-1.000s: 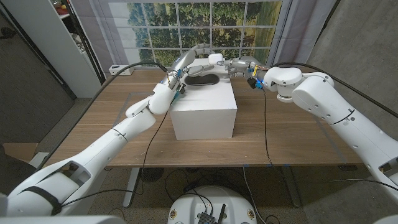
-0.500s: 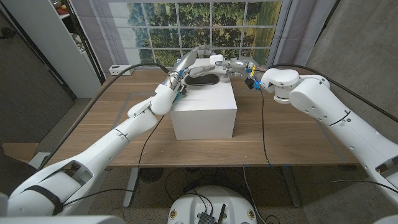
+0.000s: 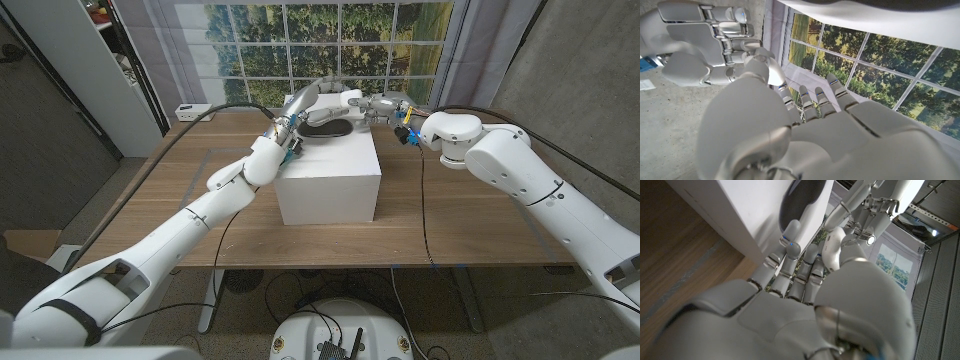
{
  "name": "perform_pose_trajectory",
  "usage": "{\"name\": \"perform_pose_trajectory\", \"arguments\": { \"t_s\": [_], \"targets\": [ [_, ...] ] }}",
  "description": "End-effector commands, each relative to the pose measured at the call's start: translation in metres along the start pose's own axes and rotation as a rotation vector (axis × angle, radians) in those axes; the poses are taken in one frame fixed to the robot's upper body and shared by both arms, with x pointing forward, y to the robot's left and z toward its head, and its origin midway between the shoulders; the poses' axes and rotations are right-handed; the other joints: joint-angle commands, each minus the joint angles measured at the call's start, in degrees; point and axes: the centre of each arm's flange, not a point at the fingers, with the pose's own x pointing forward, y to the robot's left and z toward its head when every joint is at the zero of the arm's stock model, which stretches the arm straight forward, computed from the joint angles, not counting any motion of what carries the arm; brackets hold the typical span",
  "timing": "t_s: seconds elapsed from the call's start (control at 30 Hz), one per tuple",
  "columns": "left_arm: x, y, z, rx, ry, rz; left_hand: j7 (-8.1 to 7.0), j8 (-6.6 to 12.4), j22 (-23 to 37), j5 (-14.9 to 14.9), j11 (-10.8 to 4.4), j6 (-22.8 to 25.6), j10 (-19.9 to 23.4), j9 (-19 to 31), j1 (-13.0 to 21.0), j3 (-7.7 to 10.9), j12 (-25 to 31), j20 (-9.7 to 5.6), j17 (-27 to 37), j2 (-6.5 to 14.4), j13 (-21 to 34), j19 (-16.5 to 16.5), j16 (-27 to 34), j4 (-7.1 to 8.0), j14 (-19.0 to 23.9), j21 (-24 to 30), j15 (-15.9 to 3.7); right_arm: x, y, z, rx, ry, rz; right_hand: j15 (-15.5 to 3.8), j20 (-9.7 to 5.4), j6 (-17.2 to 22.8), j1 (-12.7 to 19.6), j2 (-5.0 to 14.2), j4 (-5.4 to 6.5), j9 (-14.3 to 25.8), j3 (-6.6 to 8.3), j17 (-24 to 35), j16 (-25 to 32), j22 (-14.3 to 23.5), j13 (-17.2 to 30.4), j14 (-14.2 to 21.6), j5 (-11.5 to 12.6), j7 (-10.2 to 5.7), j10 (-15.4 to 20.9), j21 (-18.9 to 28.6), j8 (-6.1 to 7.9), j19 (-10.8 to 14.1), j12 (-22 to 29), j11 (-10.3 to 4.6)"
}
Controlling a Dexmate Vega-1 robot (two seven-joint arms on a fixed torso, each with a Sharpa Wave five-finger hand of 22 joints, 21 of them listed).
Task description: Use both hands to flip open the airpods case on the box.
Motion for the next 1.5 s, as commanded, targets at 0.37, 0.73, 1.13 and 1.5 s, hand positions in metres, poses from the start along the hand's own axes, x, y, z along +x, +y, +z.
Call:
{"name": "perform_pose_trajectory", "arguments": {
  "t_s": [0.37, 0.73, 1.13, 1.5],
  "targets": [
    [0.004, 0.0, 0.0, -0.028, 0.012, -0.033, 4.94, 3.8, 0.3, 0.1, 0.71, 10.5, 0.1, 5.9, -3.6, -3.11, -0.5, 0.28, 0.2, -0.8, 0.2, -0.2, 0.0, 2.04, 0.2, -0.1, -4.0, 0.002, -0.001, -0.007, 0.025, -0.039, -0.015, -9.37, -2.23, 4.8, 7.1, 3.37, -0.65, 4.3, 4.2, 0.1, 1.7, 0.5, 0.3, 1.8, -0.2, -0.98, 2.8, 3.5, 3.22, -1.3, 1.8, -1.53],
    [0.016, 0.013, -0.009, -0.099, 0.04, -0.088, 6.0, 0.89, 0.3, 0.9, 1.35, 7.5, -1.8, 4.6, -9.2, -7.03, -1.5, 0.81, 0.5, -3.5, 0.4, -1.7, -0.4, 4.03, -1.9, -0.9, -2.47, 0.005, -0.002, -0.01, 0.028, -0.064, 0.0, -9.34, -2.8, 4.8, 8.1, 3.31, -0.31, 6.0, 4.64, 0.1, 1.9, 0.8, 0.6, 2.0, -0.6, -1.28, 2.9, 4.9, 3.83, -2.4, 2.1, -2.12],
    [0.023, 0.024, -0.011, -0.057, 0.034, -0.189, 3.79, -3.34, 0.3, 2.1, 1.85, 0.8, -3.3, 3.3, -9.3, -8.03, -2.2, 1.89, 0.5, -4.1, 0.4, -2.5, -0.3, 3.66, -3.0, -1.4, -1.43, 0.004, -0.006, -0.016, 0.051, -0.093, -0.029, -9.33, -3.0, 4.9, 8.5, 3.24, -0.07, 7.5, 4.86, 0.0, 1.7, 1.0, 0.4, 1.9, -0.8, -1.27, 2.8, 6.1, 4.33, -3.2, 2.0, -2.34],
    [0.026, 0.032, -0.013, -0.083, 0.005, -0.24, 3.1, -4.82, 0.3, 2.1, 2.34, -1.7, -4.1, 3.1, -7.2, -7.32, -2.5, 2.28, 0.4, -3.1, 0.5, -2.7, -0.4, 2.41, -3.6, -1.6, -0.78, 0.006, -0.005, -0.017, 0.044, -0.106, -0.044, -9.35, -3.22, 4.9, 8.9, 3.14, 0.2, 9.3, 5.03, -0.1, 1.3, 1.2, -0.4, 1.8, -0.8, -1.18, 2.9, 7.9, 4.87, -4.0, 1.6, -2.37]
  ]
}}
